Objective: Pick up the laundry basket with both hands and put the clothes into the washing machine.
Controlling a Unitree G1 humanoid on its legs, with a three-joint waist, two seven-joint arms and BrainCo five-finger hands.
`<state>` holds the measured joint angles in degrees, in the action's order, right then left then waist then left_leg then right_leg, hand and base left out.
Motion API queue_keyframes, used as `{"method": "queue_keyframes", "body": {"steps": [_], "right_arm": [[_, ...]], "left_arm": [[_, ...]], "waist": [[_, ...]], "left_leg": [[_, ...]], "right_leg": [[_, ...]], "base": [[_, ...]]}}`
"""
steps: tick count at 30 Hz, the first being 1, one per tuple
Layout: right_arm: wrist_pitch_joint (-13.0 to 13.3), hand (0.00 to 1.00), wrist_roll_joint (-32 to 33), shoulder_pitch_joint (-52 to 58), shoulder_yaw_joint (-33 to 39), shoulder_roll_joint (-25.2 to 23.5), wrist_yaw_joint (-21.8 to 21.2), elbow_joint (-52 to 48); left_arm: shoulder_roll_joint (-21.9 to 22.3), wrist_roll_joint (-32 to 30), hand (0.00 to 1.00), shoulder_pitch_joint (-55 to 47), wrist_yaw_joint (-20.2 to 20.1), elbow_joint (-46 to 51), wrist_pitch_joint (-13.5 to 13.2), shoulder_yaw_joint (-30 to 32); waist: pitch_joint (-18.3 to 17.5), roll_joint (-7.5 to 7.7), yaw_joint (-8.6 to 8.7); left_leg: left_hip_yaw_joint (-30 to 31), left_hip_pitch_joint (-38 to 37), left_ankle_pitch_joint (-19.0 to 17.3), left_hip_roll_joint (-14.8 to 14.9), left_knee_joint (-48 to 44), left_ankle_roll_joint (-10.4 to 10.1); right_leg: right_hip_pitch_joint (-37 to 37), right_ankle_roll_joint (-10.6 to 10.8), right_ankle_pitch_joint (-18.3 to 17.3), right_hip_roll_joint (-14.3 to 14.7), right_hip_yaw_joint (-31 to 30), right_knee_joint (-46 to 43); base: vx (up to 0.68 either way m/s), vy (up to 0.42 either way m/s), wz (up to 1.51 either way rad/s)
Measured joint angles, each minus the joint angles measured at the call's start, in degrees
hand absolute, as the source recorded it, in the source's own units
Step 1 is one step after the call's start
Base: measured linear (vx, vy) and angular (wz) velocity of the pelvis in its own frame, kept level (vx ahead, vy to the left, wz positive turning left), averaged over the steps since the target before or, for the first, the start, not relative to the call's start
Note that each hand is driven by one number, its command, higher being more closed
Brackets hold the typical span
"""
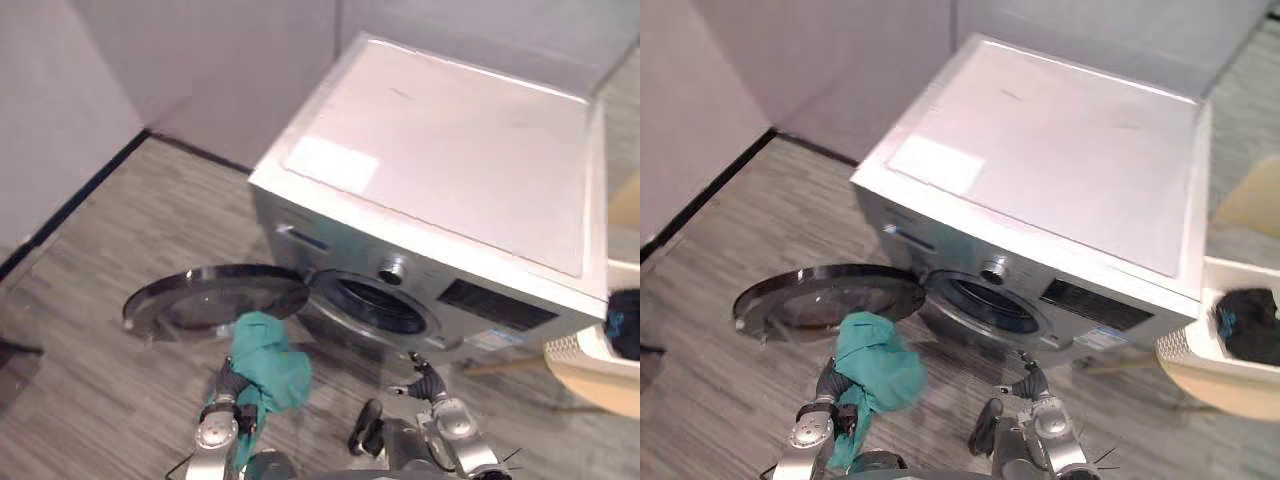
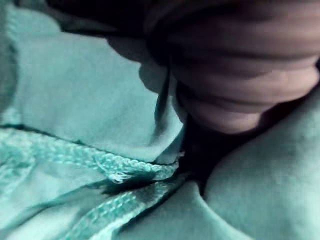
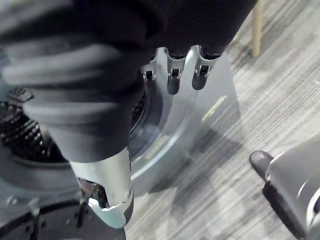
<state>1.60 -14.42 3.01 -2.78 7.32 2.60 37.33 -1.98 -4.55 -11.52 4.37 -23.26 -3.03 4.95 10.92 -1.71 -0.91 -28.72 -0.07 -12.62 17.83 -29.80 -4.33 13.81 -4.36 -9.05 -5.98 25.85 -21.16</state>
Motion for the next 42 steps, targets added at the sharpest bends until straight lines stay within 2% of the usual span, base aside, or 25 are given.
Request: {"method": "queue_keyframes", "body": {"steps": [1, 2, 3, 4, 5, 8, 9, 10, 11, 12, 13, 17, 20, 22, 25, 27, 30, 32, 34, 36, 42], "right_arm": [[-0.02, 0.0, 0.1, -0.14, 0.02, 0.54, 0.12, 0.26], [-0.05, 0.0, 0.31, -0.71, 0.0, 1.15, 0.6, 1.11], [-0.21, 0.0, 0.33, -1.18, 0.38, 1.54, 1.18, 2.56], [-0.23, 0.0, 0.38, -1.21, 0.85, 1.62, 1.45, 2.89], [-0.23, 0.0, 0.4, -1.26, 1.78, 1.73, 2.22, 3.87], [-0.26, 0.0, 0.94, -1.93, 2.39, 2.04, 3.14, 5.25], [-0.18, 0.0, 0.98, -2.38, 2.43, 2.54, 3.64, 5.62], [-0.1, 0.0, 1.05, -2.63, 2.41, 2.93, 3.93, 5.58], [-0.03, 0.0, 1.5, -3.43, 2.53, 2.13, 4.68, 5.69], [-0.03, 0.0, 2.03, -3.97, 2.66, 1.46, 4.96, 4.67], [-0.01, 0.0, 2.78, -4.5, 2.7, 1.31, 5.22, 3.57], [-0.13, 0.0, 3.49, -8.67, 2.99, 0.81, 7.37, 0.55], [-0.18, 0.0, 4.94, -10.68, 3.68, 0.23, 8.77, -2.66], [-0.31, 0.0, 5.43, -12.69, 4.56, -0.51, 9.78, -5.15], [-0.34, 0.0, 5.64, -15.02, 5.17, -0.91, 10.28, -8.91], [-0.29, 0.0, 6.06, -17.35, 5.23, -1.64, 11.71, -12.22], [-0.32, 0.0, 7.63, -19.4, 5.28, -2.3, 12.39, -13.92], [0.1, 0.0, 8.12, -20.31, 6.37, -2.36, 12.55, -16.64], [0.47, 0.0, 8.87, -21.43, 7.51, -2.24, 13.03, -17.89], [1.31, 0.0, 9.6, -21.77, 8.22, -1.81, 13.65, -20.48], [2.21, 0.0, 10.67, -23.19, 9.69, -1.23, 13.73, -21.21]], "left_arm": [[0.09, 0.06, 1.0, -0.15, 0.1, -0.14, 0.0, 0.0], [0.07, 0.28, 1.0, 0.05, 0.55, -0.69, -0.02, -0.03], [0.01, 0.48, 1.0, 0.73, 1.02, -1.55, -0.09, -0.03], [-0.07, 0.53, 1.0, 1.13, 1.11, -1.96, -0.1, -0.08], [-0.2, 0.62, 1.0, 1.63, 1.44, -2.3, -0.16, -0.39], [-0.68, 1.77, 1.0, 2.38, 2.42, -2.26, -0.63, -1.04], [-0.74, 2.06, 1.0, 2.72, 2.95, -2.24, -0.67, -1.26], [-0.64, 2.6, 1.0, 2.79, 3.57, -2.06, -0.7, -2.27], [-0.99, 2.87, 1.0, 3.87, 3.81, -2.14, -0.83, -2.77], [-1.6, 2.93, 1.0, 6.51, 4.45, -1.99, -0.82, -3.32], [-1.6, 3.45, 1.0, 9.63, 5.08, -1.54, -0.86, -3.8], [-0.92, 5.06, 1.0, 15.59, 7.11, -1.05, -1.2, -4.54], [0.13, 7.09, 1.0, 21.11, 8.45, -0.79, -1.34, -4.83], [0.36, 8.1, 1.0, 25.87, 8.96, -0.49, -1.35, -4.95], [0.7, 8.97, 1.0, 29.88, 10.22, 2.09, -1.37, -5.16], [0.72, 9.98, 1.0, 34.11, 11.83, 4.5, -1.53, -5.3], [0.58, 12.15, 1.0, 39.51, 13.99, 6.39, -1.54, -5.25], [0.32, 13.45, 1.0, 42.91, 15.17, 7.48, -1.54, -5.2], [-0.95, 14.13, 1.0, 46.98, 16.61, 8.88, -1.54, -4.84], [-4.23, 15.5, 1.0, 53.01, 18.32, 10.71, -1.7, -4.73], [-11.36, 17.92, 1.0, 66.58, 21.84, 11.59, -1.59, -5.1]], "waist": [[0.22, -0.41, 0.0], [0.86, -0.28, -0.02], [1.21, -0.17, -0.03], [1.3, -0.55, 0.01], [2.07, 0.44, -0.04], [3.59, 0.81, -0.25], [4.01, 0.32, -0.48], [4.56, -0.11, -0.73], [6.4, 0.39, -1.31], [8.05, 2.14, -1.17], [9.44, 2.88, -1.43], [13.12, 3.07, -1.35], [14.41, 3.09, -1.06], [15.68, 3.79, -0.96], [17.68, 3.93, -0.59], [18.79, 4.13, -0.02], [19.36, 4.16, 0.02], [19.76, 4.11, 0.47], [19.78, 4.1, 1.03], [19.78, 4.1, 2.0], [19.82, 4.1, 3.71]], "left_leg": [[1.7, 1.36, 0.89, 0.8, -3.89, 1.11], [6.39, 5.34, 2.25, 1.98, -12.95, 1.92], [12.11, 9.21, -0.73, 0.78, -19.09, 1.22], [14.23, 10.6, -1.63, -0.05, -20.11, 0.95], [18.03, 13.27, -3.01, -2.1, -19.56, 0.67], [23.67, 17.94, -3.59, -6.92, -9.78, 0.33], [24.82, 18.05, -2.61, -8.2, -5.02, -0.19], [25.42, 18.16, 0.94, -8.36, -0.52, -0.88], [24.34, 18.75, 0.18, -8.36, -2.25, -0.21], [23.28, 20.64, -0.77, -9.21, -4.1, 0.69], [22.57, 24.79, -1.84, -9.25, -7.39, 1.46], [20.22, 31.0, -4.56, -8.18, -14.41, 2.87], [19.67, 37.69, -7.38, -7.18, -21.91, 4.24], [19.58, 43.84, -9.55, -6.47, -28.78, 4.84], [19.59, 50.47, -11.58, -5.15, -36.28, 5.28], [19.23, 58.03, -13.61, -3.73, -43.43, 5.41], [18.73, 65.56, -15.08, -1.75, -50.32, 5.95], [18.68, 68.4, -15.59, -1.15, -53.14, 6.06], [19.02, 71.3, -15.78, -0.75, -55.57, 6.24], [19.39, 74.63, -15.77, -0.71, -57.91, 6.23], [20.21, 79.09, -15.76, -0.39, -60.76, 6.26]], "right_leg": [[-0.59, -0.19, -0.24, 0.31, -0.75, 0.13], [-1.86, -0.65, -0.71, 1.03, -2.64, 0.67], [-3.15, -0.85, -1.3, 1.23, -4.16, 0.83], [-3.88, -0.83, -1.54, 1.24, -4.5, 0.91], [-4.77, -0.77, -2.02, 1.3, -5.61, 0.9], [-4.09, 0.29, -3.27, 1.27, -8.54, -1.38], [-2.85, 1.04, -4.23, 1.17, -9.63, -3.71], [-0.53, 1.85, -5.71, 1.61, -10.4, -6.99], [1.11, 2.63, -7.52, 0.88, -11.86, -11.01], [4.6, 3.28, -8.7, -0.97, -12.16, -15.19], [8.76, 3.44, -8.87, -1.84, -12.73, -18.24], [16.13, 4.41, -9.51, -2.09, -15.81, -23.85], [23.16, 4.44, -11.49, -2.79, -17.0, -30.71], [29.92, 4.25, -13.5, -3.3, -18.37, -37.9], [37.2, 3.9, -15.13, -3.29, -20.13, -45.33], [45.93, 3.79, -16.5, -3.01, -22.06, -52.65], [54.85, 4.18, -17.23, -1.93, -24.05, -59.3], [58.2, 4.08, -17.38, -1.85, -24.69, -62.08], [61.2, 4.02, -17.42, -1.85, -24.9, -64.4], [64.58, 3.88, -17.5, -2.02, -25.24, -66.91], [68.76, 3.8, -17.48, -2.04, -25.23, -69.62]], "base": [[0.2, -0.157, -0.88], [0.19, -0.1, -0.76], [0.19, -0.075, -0.68], [0.16, -0.028, -0.52], [0.15, 0.0, -0.48], [0.13, 0.072, -0.52], [0.1, 0.153, -0.7], [0.06, 0.197, -0.71], [0.01, 0.166, -0.56], [-0.02, 0.205, -0.38], [-0.04, 0.151, -0.26], [-0.08, 0.118, -0.4], [-0.15, 0.088, -0.19], [-0.18, 0.061, -0.12], [-0.15, 0.043, -0.17], [-0.17, 0.012, -0.23], [-0.15, -0.02, -0.28], [-0.11, -0.046, -0.15], [-0.1, -0.053, -0.04], [-0.08, -0.06, 0.06], [-0.02, -0.031, 0.01]]}}
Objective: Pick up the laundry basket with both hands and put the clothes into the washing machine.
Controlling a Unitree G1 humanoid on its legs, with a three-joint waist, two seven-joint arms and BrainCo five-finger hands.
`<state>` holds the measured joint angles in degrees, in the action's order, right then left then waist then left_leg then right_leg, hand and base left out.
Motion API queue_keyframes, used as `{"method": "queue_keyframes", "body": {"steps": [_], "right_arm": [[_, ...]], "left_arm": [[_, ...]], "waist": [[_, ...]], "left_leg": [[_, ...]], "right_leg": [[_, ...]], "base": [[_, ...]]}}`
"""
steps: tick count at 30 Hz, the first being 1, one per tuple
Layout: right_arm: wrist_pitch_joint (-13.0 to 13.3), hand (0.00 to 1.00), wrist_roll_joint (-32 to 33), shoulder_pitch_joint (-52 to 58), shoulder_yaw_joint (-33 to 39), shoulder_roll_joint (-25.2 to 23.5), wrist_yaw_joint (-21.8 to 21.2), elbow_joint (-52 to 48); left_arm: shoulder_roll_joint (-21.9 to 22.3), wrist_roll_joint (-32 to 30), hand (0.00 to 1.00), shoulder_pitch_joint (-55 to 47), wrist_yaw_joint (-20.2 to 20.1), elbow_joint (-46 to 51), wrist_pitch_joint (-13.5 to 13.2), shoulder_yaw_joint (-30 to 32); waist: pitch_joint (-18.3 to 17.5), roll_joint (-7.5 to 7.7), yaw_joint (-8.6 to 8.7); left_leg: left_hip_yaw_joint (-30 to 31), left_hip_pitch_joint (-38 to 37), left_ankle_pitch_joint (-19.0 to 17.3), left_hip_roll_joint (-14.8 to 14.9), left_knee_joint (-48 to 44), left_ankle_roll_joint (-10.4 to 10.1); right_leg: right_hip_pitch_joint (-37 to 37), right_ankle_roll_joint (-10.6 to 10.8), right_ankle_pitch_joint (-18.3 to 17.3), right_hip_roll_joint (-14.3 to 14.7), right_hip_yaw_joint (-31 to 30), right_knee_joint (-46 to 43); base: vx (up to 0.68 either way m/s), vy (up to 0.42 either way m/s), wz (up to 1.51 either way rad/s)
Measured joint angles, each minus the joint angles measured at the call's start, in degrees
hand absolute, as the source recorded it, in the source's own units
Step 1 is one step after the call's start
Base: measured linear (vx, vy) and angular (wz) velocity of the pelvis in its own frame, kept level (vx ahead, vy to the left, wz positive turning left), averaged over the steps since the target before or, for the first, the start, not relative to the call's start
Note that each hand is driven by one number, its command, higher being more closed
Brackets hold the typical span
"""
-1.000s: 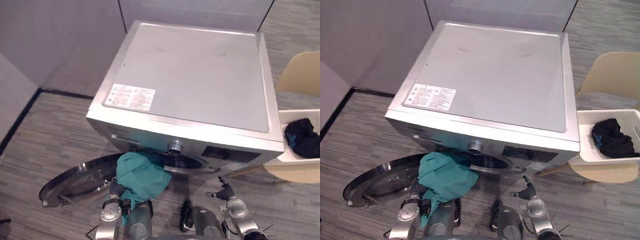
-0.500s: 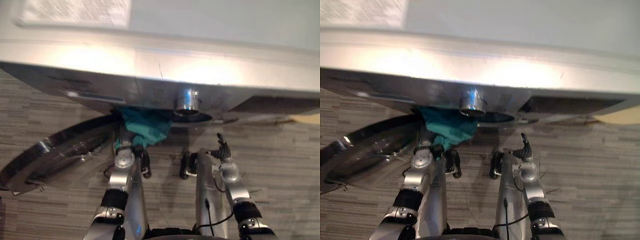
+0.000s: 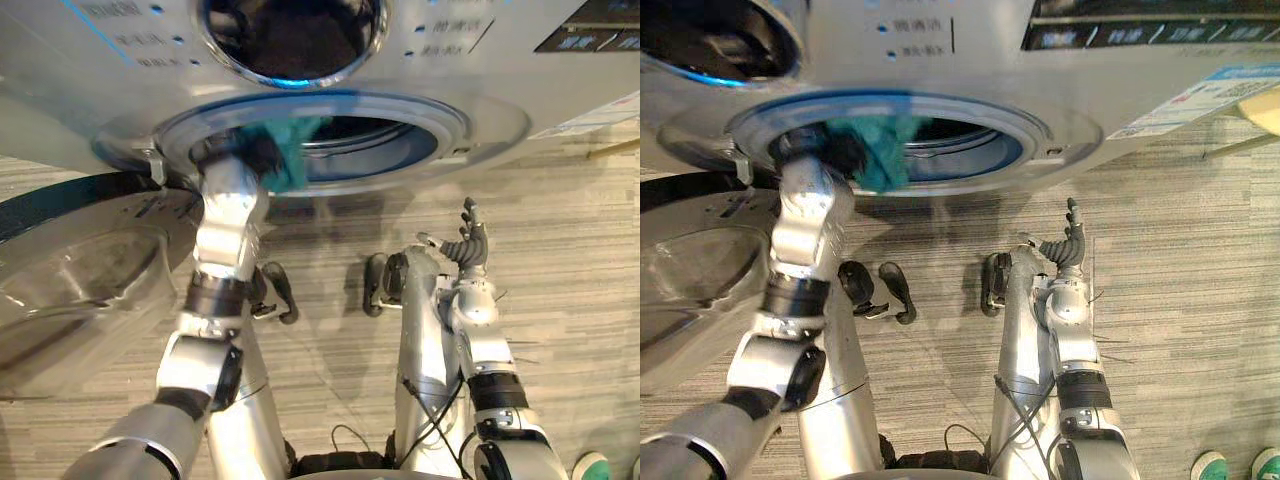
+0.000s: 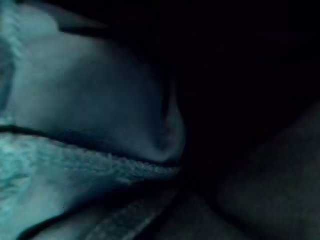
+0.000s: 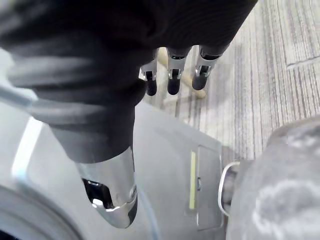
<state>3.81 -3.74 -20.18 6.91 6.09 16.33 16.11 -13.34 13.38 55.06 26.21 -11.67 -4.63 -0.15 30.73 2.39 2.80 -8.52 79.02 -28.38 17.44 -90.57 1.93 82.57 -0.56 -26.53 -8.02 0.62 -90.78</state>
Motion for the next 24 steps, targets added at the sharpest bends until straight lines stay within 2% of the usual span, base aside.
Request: {"method": "queue_keyframes", "body": {"steps": [3, 4, 6, 10, 13, 15, 16, 18, 21, 24], "right_arm": [[0.38, 0.0, 1.0, -0.8, 0.52, 0.54, -0.24, -1.37], [0.7, 0.0, 1.03, -0.9, 0.54, 0.57, -0.25, -1.69], [0.88, 0.0, 1.04, -1.46, 1.3, 0.68, -0.3, -1.65], [1.47, 0.0, 1.46, -1.92, 1.52, 0.79, -0.36, -1.58], [1.9, 0.0, 1.48, -2.21, 1.65, 1.17, -0.58, -1.13], [2.12, 0.0, 1.45, -2.52, 1.7, 1.42, -1.85, -0.68], [2.16, 0.0, 1.46, -2.54, 1.7, 1.63, -2.08, -0.65], [2.38, 0.0, 1.46, -2.69, 1.62, 2.19, -3.0, -0.54], [2.58, 0.0, 1.47, -3.46, 1.4, 2.3, -4.2, 0.16], [2.58, 0.0, 1.53, -3.46, 1.39, 2.79, -4.38, 0.51]], "left_arm": [[-3.85, -0.04, 1.0, 7.24, 0.82, -0.97, -0.39, -1.03], [-4.57, -0.23, 0.0, 8.5, 2.08, -2.34, -1.7, -1.8], [-5.05, -1.32, 0.0, 9.69, 2.54, -4.57, -1.81, -2.49], [-7.54, -5.52, 0.0, 15.72, 2.16, -11.75, 0.99, -2.16], [-7.93, -16.56, 0.0, 16.16, -0.67, -13.42, 3.67, -2.17], [-8.31, -27.53, 0.0, 17.14, -3.61, -17.5, 5.95, -5.87], [-8.26, -30.32, 0.0, 17.3, -4.48, -18.5, 6.55, -7.11], [-6.98, -40.92, 0.0, 17.26, -8.2, -21.79, 7.92, -10.75], [-5.9, -46.53, 0.0, 16.01, -10.23, -22.95, 8.43, -11.07], [-5.85, -48.74, 0.0, 15.09, -11.17, -22.7, 8.57, -11.03]], "waist": [[0.31, 0.24, 0.02], [0.37, 0.37, -0.01], [0.6, 0.6, 0.0], [0.6, 0.6, 0.57], [0.61, 0.62, 0.51], [0.62, 0.63, 0.16], [0.63, 0.64, 0.11], [0.65, 0.68, 0.04], [0.69, 0.76, -0.15], [0.69, 0.76, -0.47]], "left_leg": [[0.67, 2.51, 0.05, 0.5, -1.95, 0.11], [0.82, 3.08, 0.01, 0.52, -2.55, 0.22], [1.25, 3.88, 0.03, 0.6, -3.0, 0.21], [2.28, 5.38, 0.0, 0.58, -3.63, 0.03], [2.39, 5.68, 0.05, 0.48, -3.65, -0.02], [2.94, 6.12, 0.13, 0.32, -3.9, -0.12], [3.12, 6.27, 0.14, 0.22, -4.02, -0.13], [3.66, 6.69, 0.27, -0.44, -4.12, -0.37], [3.75, 6.68, 0.35, -0.46, -3.97, -0.3], [3.75, 6.5, 0.61, -0.66, -3.45, -0.35]], "right_leg": [[2.31, -0.41, -0.1, 0.14, 0.25, -1.7], [2.92, -0.52, -0.17, 0.14, 0.26, -2.32], [3.44, -0.57, -0.14, 0.16, 0.59, -2.74], [4.16, -0.73, -0.22, 0.0, 1.42, -3.09], [4.36, -0.78, -0.24, -0.2, 1.56, -3.27], [4.38, -1.02, -0.41, -0.31, 1.96, -3.61], [4.37, -1.13, -0.51, -0.43, 2.11, -3.77], [4.38, -1.54, -0.99, -1.21, 2.54, -4.23], [4.37, -1.53, -1.1, -1.23, 2.62, -4.24], [4.14, -1.53, -1.18, -1.51, 2.77, -3.97]], "base": [[0.0, 0.0, 0.0], [0.0, 0.0, 0.0], [0.0, 0.0, 0.0], [0.0, 0.0, 0.0], [0.01, -0.008, 0.02], [0.04, -0.022, 0.07], [0.04, -0.016, 0.11], [0.05, -0.017, 0.15], [0.04, -0.017, 0.03], [0.05, -0.017, 0.05]]}}
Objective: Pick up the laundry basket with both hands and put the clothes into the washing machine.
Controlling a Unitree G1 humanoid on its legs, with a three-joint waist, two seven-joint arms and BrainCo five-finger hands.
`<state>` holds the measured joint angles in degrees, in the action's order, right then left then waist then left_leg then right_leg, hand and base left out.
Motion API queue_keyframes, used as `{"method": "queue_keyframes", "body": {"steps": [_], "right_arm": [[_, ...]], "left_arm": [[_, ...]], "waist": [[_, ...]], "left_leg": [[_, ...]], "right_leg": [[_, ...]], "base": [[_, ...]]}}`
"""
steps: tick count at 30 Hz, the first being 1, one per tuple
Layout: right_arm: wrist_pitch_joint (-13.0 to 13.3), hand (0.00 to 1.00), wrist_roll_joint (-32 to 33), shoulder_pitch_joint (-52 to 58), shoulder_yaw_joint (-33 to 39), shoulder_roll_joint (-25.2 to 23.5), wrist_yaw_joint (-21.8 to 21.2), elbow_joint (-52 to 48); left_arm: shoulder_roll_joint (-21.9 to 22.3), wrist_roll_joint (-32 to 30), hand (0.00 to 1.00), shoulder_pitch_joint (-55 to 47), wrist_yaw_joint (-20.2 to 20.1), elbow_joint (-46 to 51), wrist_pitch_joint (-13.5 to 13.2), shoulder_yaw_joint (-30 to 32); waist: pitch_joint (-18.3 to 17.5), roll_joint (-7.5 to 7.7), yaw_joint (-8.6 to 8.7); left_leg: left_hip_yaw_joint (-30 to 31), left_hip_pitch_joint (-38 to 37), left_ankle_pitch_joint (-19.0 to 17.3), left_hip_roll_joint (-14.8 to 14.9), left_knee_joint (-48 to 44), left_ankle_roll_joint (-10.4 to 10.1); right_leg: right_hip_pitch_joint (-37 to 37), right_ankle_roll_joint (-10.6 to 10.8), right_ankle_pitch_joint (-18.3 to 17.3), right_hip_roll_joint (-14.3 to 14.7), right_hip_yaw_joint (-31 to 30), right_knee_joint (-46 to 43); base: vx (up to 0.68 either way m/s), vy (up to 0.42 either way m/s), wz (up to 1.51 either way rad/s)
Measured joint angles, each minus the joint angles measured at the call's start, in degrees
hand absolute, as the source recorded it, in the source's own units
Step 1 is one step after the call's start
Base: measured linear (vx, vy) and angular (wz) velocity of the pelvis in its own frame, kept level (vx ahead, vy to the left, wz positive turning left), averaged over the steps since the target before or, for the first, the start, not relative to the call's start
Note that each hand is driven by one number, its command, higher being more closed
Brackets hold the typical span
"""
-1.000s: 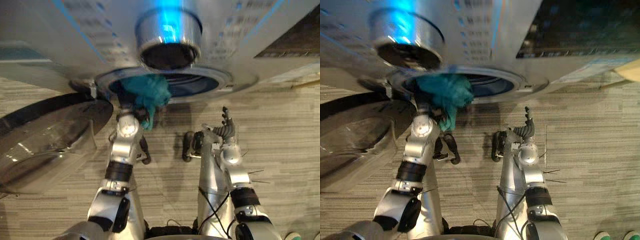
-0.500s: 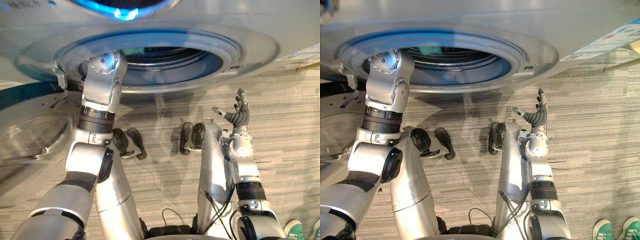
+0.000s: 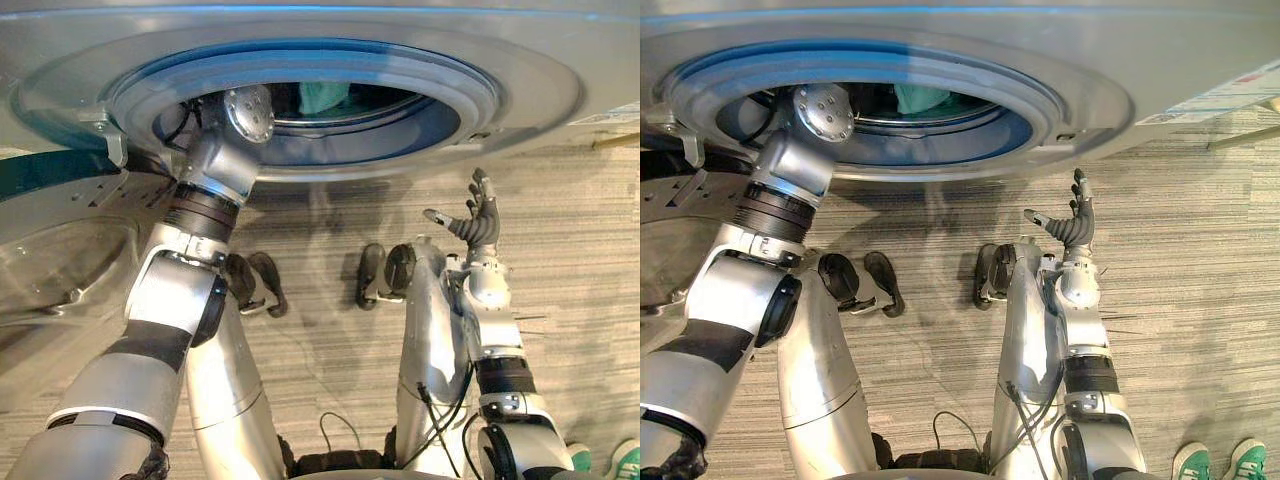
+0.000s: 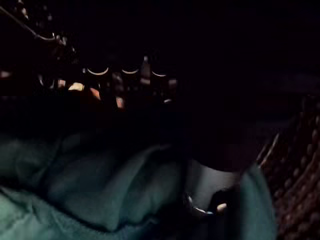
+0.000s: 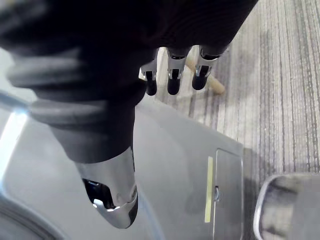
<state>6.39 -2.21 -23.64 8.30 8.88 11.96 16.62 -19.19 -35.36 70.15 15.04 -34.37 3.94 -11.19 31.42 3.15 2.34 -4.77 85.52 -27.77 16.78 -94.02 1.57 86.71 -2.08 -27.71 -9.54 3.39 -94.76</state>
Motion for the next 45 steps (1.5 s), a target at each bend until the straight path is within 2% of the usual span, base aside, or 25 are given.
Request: {"method": "queue_keyframes", "body": {"steps": [5, 9, 12, 16, 18, 19, 20, 22, 25, 28, 30, 33, 36, 39, 43, 45], "right_arm": [[-0.18, 0.0, 0.11, 0.95, -0.2, -0.18, -0.95, 0.13], [-0.24, 0.0, -0.04, 3.89, -0.09, -0.85, -0.95, 0.18], [-0.63, 0.0, -0.1, 7.07, 0.26, -1.81, -0.93, 0.17], [-2.38, 0.0, -0.1, 11.04, 0.41, -3.29, -1.02, 1.0], [-3.32, 0.0, -0.11, 14.94, 0.9, -5.0, -1.31, 4.86], [-3.74, 0.0, -0.15, 15.96, 1.06, -5.21, -1.67, 5.77], [-4.87, 0.0, -0.19, 18.57, 1.31, -5.56, -2.24, 8.01], [-5.55, 0.0, -0.27, 21.39, 2.02, -6.09, -2.29, 9.72], [-6.49, 0.0, -0.65, 26.13, 2.56, -6.49, -2.76, 14.52], [-6.75, 0.0, -0.65, 28.96, 2.63, -6.75, -3.54, 18.19], [-6.79, 0.0, -0.62, 29.9, 2.99, -7.32, -3.7, 19.9], [-6.73, 0.0, -0.44, 30.37, 5.39, -7.57, -4.54, 24.45], [-6.74, 0.0, 0.59, 29.93, 8.69, -6.49, -4.63, 31.21], [-6.81, 0.0, 1.96, 29.35, 10.89, -5.65, -4.66, 35.45], [-6.85, 0.0, 2.38, 28.92, 12.09, -4.97, -4.63, 37.77], [-6.84, 0.0, 2.4, 26.97, 11.87, -4.75, -4.6, 38.67]], "left_arm": [[-0.16, -0.36, 0.0, -6.12, 0.11, 6.33, 0.11, -0.06], [0.12, -0.34, 0.0, -15.1, 1.19, 15.81, 0.16, 0.07], [4.45, 0.13, 0.0, -23.95, 2.54, 20.42, 0.19, 1.81], [11.49, 8.19, 0.0, -37.44, 2.39, 21.61, -0.92, 3.24], [15.03, 14.4, 0.0, -49.43, 0.63, 21.34, -1.61, 5.23], [15.41, 16.25, 0.0, -52.17, -0.02, 21.15, -1.89, 5.37], [16.18, 20.64, 0.0, -58.15, -1.43, 19.72, -2.5, 6.38], [16.63, 24.63, 0.0, -62.74, -2.87, 16.97, -2.99, 7.21], [16.68, 30.88, 0.0, -71.59, -6.71, 8.2, -3.41, 11.04], [16.61, 31.6, 0.0, -76.0, -8.91, 1.58, -3.36, 13.23], [16.58, 31.51, 0.0, -76.68, -8.93, -1.79, -3.34, 14.44], [16.56, 31.11, 0.0, -76.61, -8.89, -8.49, -3.32, 16.6], [16.16, 28.63, 0.0, -75.57, -8.91, -14.63, -3.34, 17.23], [15.59, 25.57, 0.0, -75.16, -9.08, -17.91, -3.34, 17.72], [14.93, 23.49, 0.0, -74.03, -9.93, -19.3, -3.35, 17.59], [14.57, 23.03, 0.0, -73.83, -9.91, -20.2, -3.37, 17.53]], "waist": [[-0.03, 0.0, -0.53], [-0.15, -0.02, -1.1], [-0.28, 0.01, -2.08], [-1.15, 0.07, -3.35], [-5.88, 0.46, -3.51], [-6.47, 0.39, -3.61], [-7.49, 0.34, -4.13], [-8.69, 0.36, -4.74], [-13.41, 0.33, -4.82], [-17.0, 0.08, -4.81], [-18.64, 0.01, -4.85], [-22.15, -1.17, -4.74], [-24.89, -2.82, -4.23], [-25.6, -3.84, -3.01], [-25.62, -3.76, -2.95], [-25.57, -3.78, -2.88]], "left_leg": [[0.24, -3.55, 0.48, -0.92, 2.67, -0.75], [0.35, -9.11, 1.28, -1.96, 6.92, -1.52], [1.07, -14.24, 2.17, -3.19, 10.94, -2.35], [1.08, -23.72, 3.44, -4.22, 18.57, -3.42], [0.92, -29.12, 4.89, -5.04, 25.16, -4.2], [0.8, -31.1, 5.2, -5.09, 26.89, -4.47], [0.19, -36.89, 6.42, -5.42, 31.64, -4.68], [-0.15, -42.54, 7.41, -5.84, 36.48, -5.05], [-1.46, -54.35, 10.25, -5.86, 48.52, -5.49], [-3.64, -62.59, 12.6, -5.86, 57.37, -5.45], [-4.74, -66.02, 13.69, -5.88, 61.38, -5.64], [-7.54, -72.51, 16.55, -6.24, 70.48, -5.51], [-10.25, -78.83, 20.91, -8.15, 81.48, -5.4], [-13.08, -83.39, 22.6, -8.78, 87.05, -5.41], [-17.62, -87.3, 22.59, -8.74, 89.09, -5.42], [-22.93, -89.07, 22.4, -8.53, 89.24, -5.6]], "right_leg": [[-4.1, -0.21, -0.43, -0.77, 1.01, 2.15], [-10.29, -0.36, -0.9, -1.57, 2.25, 5.65], [-16.4, -0.57, -1.31, -2.15, 3.85, 9.04], [-26.5, -0.53, -1.49, -2.49, 5.97, 15.97], [-32.12, -0.69, -1.23, -2.46, 7.53, 21.81], [-34.2, -0.65, -1.11, -2.37, 7.91, 23.46], [-40.09, -0.83, -0.55, -2.26, 9.0, 27.81], [-45.77, -0.77, 0.33, -1.98, 9.85, 32.34], [-57.71, 0.22, 3.71, -0.13, 11.58, 44.85], [-65.45, 1.18, 6.94, 1.3, 11.91, 54.4], [-68.7, 1.58, 8.56, 1.82, 12.12, 58.94], [-74.04, 2.92, 12.72, 3.22, 11.34, 69.04], [-78.55, 3.52, 17.87, 4.29, 9.82, 79.44], [-82.72, 3.98, 21.78, 5.55, 7.39, 86.83], [-84.58, 4.44, 24.79, 6.71, 2.79, 91.18], [-83.63, 4.74, 27.77, 8.01, -0.43, 93.04]], "base": [[0.05, -0.027, 0.1], [0.06, -0.044, 0.14], [0.05, -0.061, 0.22], [0.07, -0.076, 0.2], [0.09, -0.066, 0.23], [0.14, -0.065, 0.22], [0.16, -0.056, 0.2], [0.18, -0.042, 0.15], [0.23, 0.003, 0.0], [0.2, 0.036, -0.12], [0.16, 0.056, -0.14], [0.16, 0.079, -0.3], [0.13, 0.074, -0.29], [0.14, 0.062, -0.46], [0.06, 0.038, -0.73], [-0.04, 0.006, -1.31]]}}
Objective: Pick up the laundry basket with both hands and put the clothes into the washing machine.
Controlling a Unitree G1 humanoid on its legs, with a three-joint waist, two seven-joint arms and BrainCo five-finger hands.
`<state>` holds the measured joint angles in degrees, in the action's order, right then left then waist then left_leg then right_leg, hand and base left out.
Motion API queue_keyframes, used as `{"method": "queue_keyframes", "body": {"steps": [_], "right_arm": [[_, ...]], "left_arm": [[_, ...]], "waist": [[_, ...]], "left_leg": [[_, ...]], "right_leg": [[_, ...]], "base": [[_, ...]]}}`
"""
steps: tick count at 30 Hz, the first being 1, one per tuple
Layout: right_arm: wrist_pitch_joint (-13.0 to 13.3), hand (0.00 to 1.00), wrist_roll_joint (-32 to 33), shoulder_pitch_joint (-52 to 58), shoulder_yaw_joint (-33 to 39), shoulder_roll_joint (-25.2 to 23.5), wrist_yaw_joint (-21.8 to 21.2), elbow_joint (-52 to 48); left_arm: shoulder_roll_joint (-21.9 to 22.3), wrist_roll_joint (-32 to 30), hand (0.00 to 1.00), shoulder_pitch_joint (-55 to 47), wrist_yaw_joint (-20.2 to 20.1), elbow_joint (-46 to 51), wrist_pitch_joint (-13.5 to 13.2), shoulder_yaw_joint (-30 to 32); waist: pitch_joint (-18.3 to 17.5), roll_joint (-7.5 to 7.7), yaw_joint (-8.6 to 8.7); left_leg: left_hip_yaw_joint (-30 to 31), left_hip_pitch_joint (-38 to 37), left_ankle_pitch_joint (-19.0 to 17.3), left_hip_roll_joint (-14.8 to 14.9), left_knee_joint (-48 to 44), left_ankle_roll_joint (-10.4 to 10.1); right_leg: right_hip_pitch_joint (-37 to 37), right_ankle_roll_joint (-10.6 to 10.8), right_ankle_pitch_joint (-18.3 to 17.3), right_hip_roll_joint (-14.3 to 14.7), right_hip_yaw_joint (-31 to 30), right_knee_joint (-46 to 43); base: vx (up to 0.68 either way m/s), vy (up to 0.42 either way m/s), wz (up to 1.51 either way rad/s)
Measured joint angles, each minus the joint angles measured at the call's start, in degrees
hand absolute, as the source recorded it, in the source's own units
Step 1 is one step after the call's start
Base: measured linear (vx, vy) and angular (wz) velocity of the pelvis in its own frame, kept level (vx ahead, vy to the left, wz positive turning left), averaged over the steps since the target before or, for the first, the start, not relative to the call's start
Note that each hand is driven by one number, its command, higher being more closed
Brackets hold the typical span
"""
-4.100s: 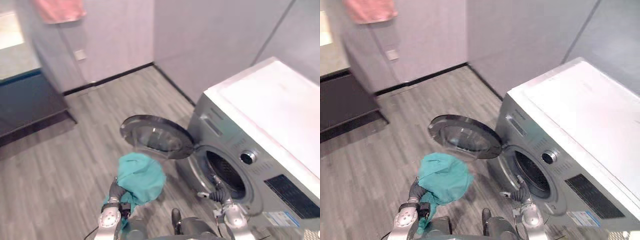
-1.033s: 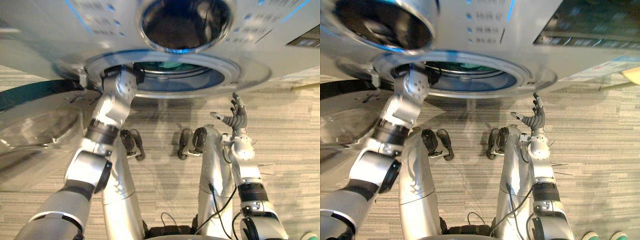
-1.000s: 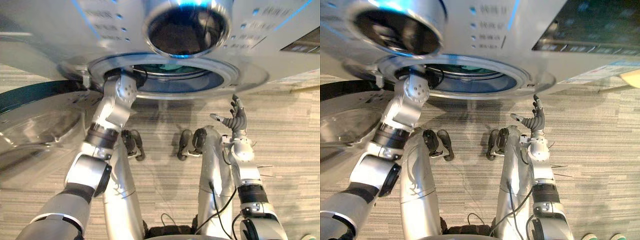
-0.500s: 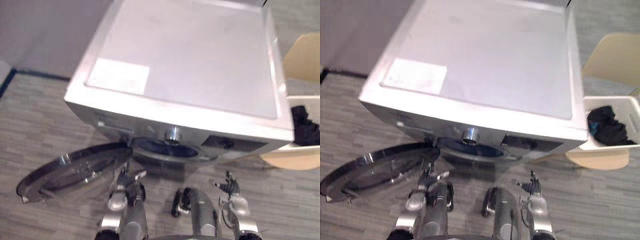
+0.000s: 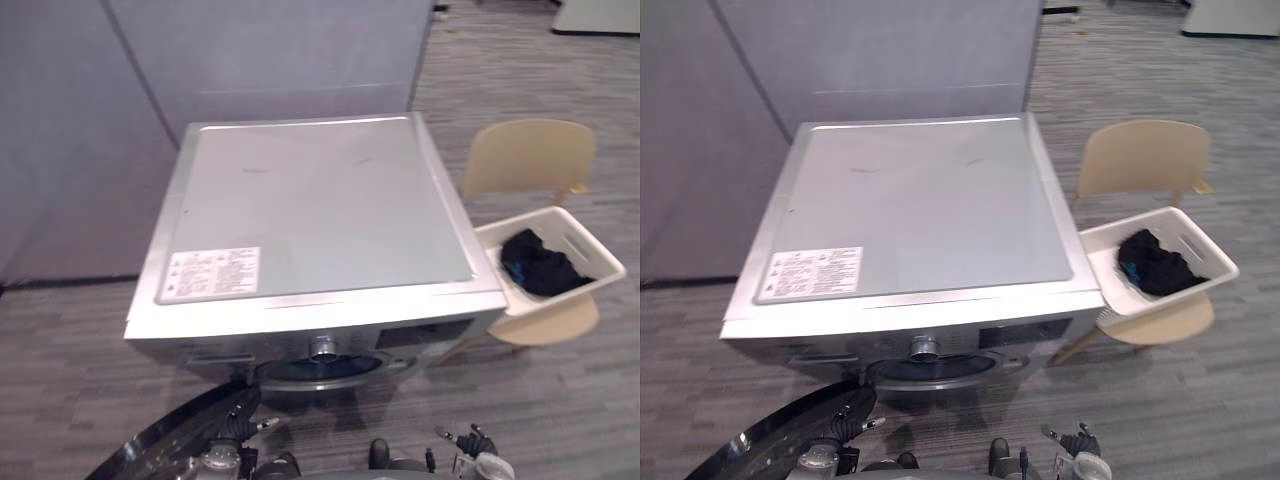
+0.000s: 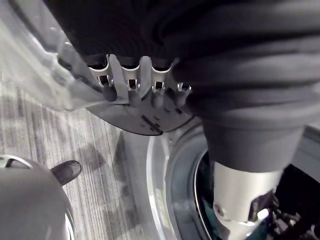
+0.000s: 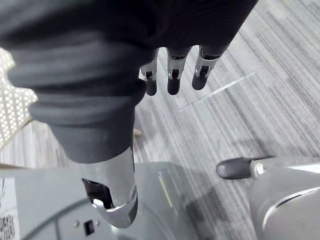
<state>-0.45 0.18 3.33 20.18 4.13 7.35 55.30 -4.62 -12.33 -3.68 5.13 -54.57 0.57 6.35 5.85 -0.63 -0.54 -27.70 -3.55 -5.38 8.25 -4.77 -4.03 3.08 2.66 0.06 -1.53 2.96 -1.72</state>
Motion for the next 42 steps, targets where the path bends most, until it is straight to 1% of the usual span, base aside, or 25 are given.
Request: {"method": "queue_keyframes", "body": {"steps": [1, 2, 4, 6, 8, 11, 12, 13, 14, 15, 17, 20, 22, 23, 26, 27, 29, 30, 32, 34, 36, 37, 38, 40, 42], "right_arm": [[-0.01, 0.0, -0.02, -0.71, -0.31, -0.02, 0.02, 0.09], [0.01, 0.0, -0.06, -2.44, -0.61, -0.28, 0.03, 0.12], [-0.02, 0.0, -0.17, -3.59, -0.89, 0.03, 0.19, 0.53], [-0.13, 0.0, -0.4, -5.6, -1.21, 0.66, 0.25, 3.72], [-0.14, 0.0, -0.69, -5.83, -2.92, 1.63, 0.41, 4.15], [-0.55, 0.0, -0.77, -5.69, -3.4, 2.79, 0.45, 5.22], [-0.65, 0.0, -0.77, -5.6, -4.45, 3.32, 0.48, 5.22], [-0.79, 0.0, -0.77, -5.41, -5.28, 3.35, 0.88, 5.2], [-0.85, 0.0, -0.78, -5.42, -5.52, 3.6, 1.25, 5.13], [-1.12, 0.0, -0.77, -5.38, -5.47, 3.96, 1.53, 5.17], [-1.31, 0.0, -0.76, -4.35, -5.25, 4.18, 1.68, 5.26], [-1.42, 0.0, -0.77, -3.35, -4.32, 3.24, 2.48, 5.09], [-1.37, 0.0, -0.77, -3.41, -4.33, 2.91, 2.48, 4.51], [-1.37, 0.0, -0.77, -3.43, -4.63, 2.34, 2.47, 4.05], [-1.06, 0.0, -1.6, -4.57, -5.54, 2.31, 2.29, 3.49], [-0.98, 0.0, -2.53, -4.68, -5.38, 2.21, 2.19, 3.87], [-1.06, 0.0, -3.06, -4.31, -5.08, 1.81, 1.46, 3.71], [-1.13, 0.0, -3.05, -3.69, -5.03, 1.59, 1.1, 2.84], [-1.28, 0.0, -3.03, -2.84, -4.78, 2.74, 1.0, 2.19], [-1.15, 0.0, -3.03, -3.47, -4.12, 4.57, 1.18, 1.2], [-1.1, 0.0, -3.03, -4.58, -4.48, 5.16, 1.13, 1.06], [-0.98, 0.0, -3.02, -5.14, -4.71, 4.54, 1.1, 0.83], [-0.62, 0.0, -2.99, -5.56, -4.43, 3.0, 1.08, 0.88], [-0.39, 0.0, -2.98, -6.32, -2.78, 4.58, 1.22, 1.45], [-0.56, 0.0, -2.98, -5.94, -1.93, 4.73, 1.18, 1.41]], "left_arm": [[-0.05, -0.24, 0.0, -0.03, 0.04, -0.03, 0.0, -0.05], [-0.19, -0.79, 0.0, -0.03, 0.19, -0.18, -0.04, -0.41], [-0.25, -0.8, 0.0, -0.25, 0.3, -0.1, 0.02, -1.84], [-0.3, -0.79, 0.0, -1.28, 0.46, -0.14, 0.09, -2.0], [-0.52, -0.78, 0.0, -0.83, 0.78, -0.15, 0.1, -2.54], [-0.15, -0.7, 0.0, 0.2, 1.33, -0.28, 0.03, -2.19], [0.23, -0.64, 0.0, -0.23, 1.31, -0.25, -0.13, -2.2], [0.69, -0.58, 0.0, -0.6, 1.34, -0.26, -0.59, -2.12], [0.94, -0.37, 0.0, -0.54, 1.3, 0.02, -0.96, -1.6], [1.01, 0.6, 0.0, -0.32, 1.52, 0.37, -1.42, -1.59], [0.94, 0.73, 0.0, -0.62, 1.91, 0.93, -1.46, -2.1], [0.83, 1.07, 0.0, -1.31, 2.17, 2.13, -0.69, -2.29], [0.97, 0.98, 0.0, -2.14, 0.88, 2.16, -0.42, -2.5], [0.65, 0.99, 0.0, -2.34, -0.51, 2.39, -0.48, -2.39], [-0.07, 1.53, 0.0, -2.64, -3.23, 2.4, -0.28, -2.86], [-0.15, 1.49, 0.0, -3.42, -3.52, 2.22, 0.16, -3.01], [-0.83, 1.88, 0.0, -5.04, -4.61, 1.74, 0.7, -3.42], [-2.08, 2.82, 0.0, -6.3, -5.93, 1.65, 1.03, -4.17], [-2.12, 2.65, 0.0, -7.34, -4.14, 1.58, 1.37, -4.68], [-0.48, 2.6, 0.0, -6.88, -0.04, 1.99, 1.24, -4.66], [0.45, 2.58, 0.0, -6.42, 1.53, 2.3, 0.43, -4.62], [-0.47, 2.54, 0.0, -6.51, 1.67, 2.54, 0.01, -4.55], [-2.36, 2.5, 0.0, -5.91, 2.03, 1.86, -0.51, -4.38], [0.01, 2.33, 0.0, -4.87, 2.64, 0.93, -0.86, -4.24], [0.75, 2.58, 0.0, -4.46, 2.69, 0.79, -1.57, -3.84]], "waist": [[0.04, -0.03, -0.09], [0.27, -0.2, -0.12], [0.76, -1.3, -0.19], [0.52, -0.78, -0.67], [0.81, -1.47, -0.37], [1.78, -2.76, -0.62], [2.47, -4.03, -1.12], [2.94, -4.13, -1.67], [3.19, -4.48, -1.87], [3.81, -4.74, -2.19], [4.59, -4.9, -3.49], [4.88, -4.65, -3.86], [5.26, -4.12, -5.07], [4.82, -3.16, -6.76], [5.29, -2.38, -7.18], [5.31, -2.44, -7.96], [5.49, -1.71, -7.23], [5.54, -0.64, -6.0], [5.74, -0.56, -4.78], [6.24, -2.71, -4.57], [6.1, -3.67, -3.86], [5.55, -2.18, -3.51], [5.51, 0.29, -3.7], [4.52, -3.2, -3.48], [4.07, -4.29, -3.35]], "left_leg": [[-1.68, -0.22, -0.06, 0.73, -0.12, 0.03], [-6.59, -0.56, -1.28, 1.81, -0.58, 0.31], [-12.58, -1.49, -3.1, 4.14, -2.92, -0.67], [-19.78, -4.07, -6.21, 6.29, -8.02, -2.57], [-23.16, -4.84, -7.87, 9.1, -12.2, -3.59], [-23.53, -5.08, -8.6, 18.33, -28.77, -2.11], [-19.62, -3.25, -5.35, 23.97, -40.54, 6.35], [-12.15, 0.88, -6.88, 24.85, -48.51, 9.83], [-6.04, 4.2, -7.93, 22.79, -51.19, 8.45], [5.74, 10.8, -10.18, 15.11, -53.07, 4.23], [13.81, 14.61, -11.82, 7.06, -49.14, 1.72], [18.63, 17.83, -10.8, -2.31, -27.89, 0.36], [18.82, 18.2, -3.71, -5.27, -17.24, 1.25], [18.08, 16.33, -0.84, -6.9, -13.27, 3.75], [18.58, 15.79, -3.2, -6.75, -16.14, 8.67], [16.64, 12.18, -4.45, -6.61, -14.06, 8.18], [17.3, 6.6, -4.88, -7.14, -9.45, 7.39], [19.94, 3.8, -5.42, -8.47, -8.85, 7.38], [23.47, -0.14, -5.74, -8.88, -7.17, 7.22], [26.3, -2.96, -5.64, -7.26, -5.6, 6.4], [28.52, -3.99, -6.78, -5.4, -5.69, 4.13], [29.34, -3.99, -8.0, -5.56, -5.82, 2.09], [30.79, -3.9, -10.5, -6.49, -5.96, -1.38], [33.2, -2.11, -10.53, -4.65, -5.97, -1.44], [35.31, -2.22, -10.61, -3.53, -5.98, -1.18]], "right_leg": [[0.75, -0.14, 1.14, 0.35, 0.93, 0.63], [2.77, -3.51, -2.03, -1.25, 10.89, -0.33], [4.45, -6.59, -6.63, -6.75, 31.06, -8.16], [3.35, -7.26, -7.25, -12.49, 45.81, -15.69], [4.9, -5.54, -8.4, -11.14, 43.11, -17.87], [6.99, -6.77, -11.1, -5.33, 33.97, -19.93], [5.48, -7.26, -11.93, -1.5, 29.47, -18.34], [4.65, -8.2, -11.37, 1.35, 25.62, -16.46], [4.25, -8.5, -11.2, 2.32, 23.83, -15.56], [3.16, -9.09, -10.84, 3.75, 20.17, -13.88], [0.19, -8.73, -9.93, 4.87, 17.4, -11.38], [-3.61, -6.7, -8.7, 6.06, 13.35, -6.11], [-6.06, -5.4, -7.93, 6.2, 11.47, -1.91], [-7.5, -4.58, -7.35, 5.61, 9.93, 0.55], [-6.97, -2.82, -8.36, 5.18, 8.1, -3.22], [-4.89, 1.04, -10.83, 4.37, 7.52, -12.3], [0.48, 3.33, -12.33, 1.75, 8.55, -30.64], [4.88, 4.55, -9.03, -1.72, 10.44, -44.4], [10.6, 1.86, -10.68, -7.18, 11.91, -57.79], [13.18, 1.76, -15.01, -13.04, 13.92, -53.71], [13.16, 2.41, -13.91, -15.22, 13.79, -39.28], [12.32, 2.88, -9.34, -15.56, 11.32, -26.57], [10.61, 6.68, 1.42, -16.33, 7.56, -15.26], [9.01, 6.87, 2.23, -12.28, 8.33, -12.37], [9.2, 6.04, -0.95, -10.12, 8.34, -14.86]], "base": [[-0.09, -0.052, -1.7], [-0.12, -0.045, -1.62], [-0.07, -0.014, -1.69], [0.08, -0.125, -2.02], [0.14, -0.233, -1.71], [0.17, -0.257, -1.77], [0.12, -0.2, -1.94], [0.11, -0.158, -1.98], [0.12, -0.101, -1.87], [0.14, -0.042, -1.4], [0.25, -0.014, -1.6], [0.24, 0.016, -1.02], [0.39, 0.047, -0.7], [0.42, 0.033, -0.38], [0.4, 0.047, -0.12], [0.38, 0.087, -0.25], [0.33, 0.03, 0.21], [0.47, -0.101, 1.14], [0.44, -0.175, 1.09], [0.36, -0.229, 0.72], [0.31, -0.303, 0.64], [0.36, -0.46, 0.59], [0.28, -0.404, 0.24], [0.24, -0.293, 0.07], [0.22, -0.213, 0.08]]}}
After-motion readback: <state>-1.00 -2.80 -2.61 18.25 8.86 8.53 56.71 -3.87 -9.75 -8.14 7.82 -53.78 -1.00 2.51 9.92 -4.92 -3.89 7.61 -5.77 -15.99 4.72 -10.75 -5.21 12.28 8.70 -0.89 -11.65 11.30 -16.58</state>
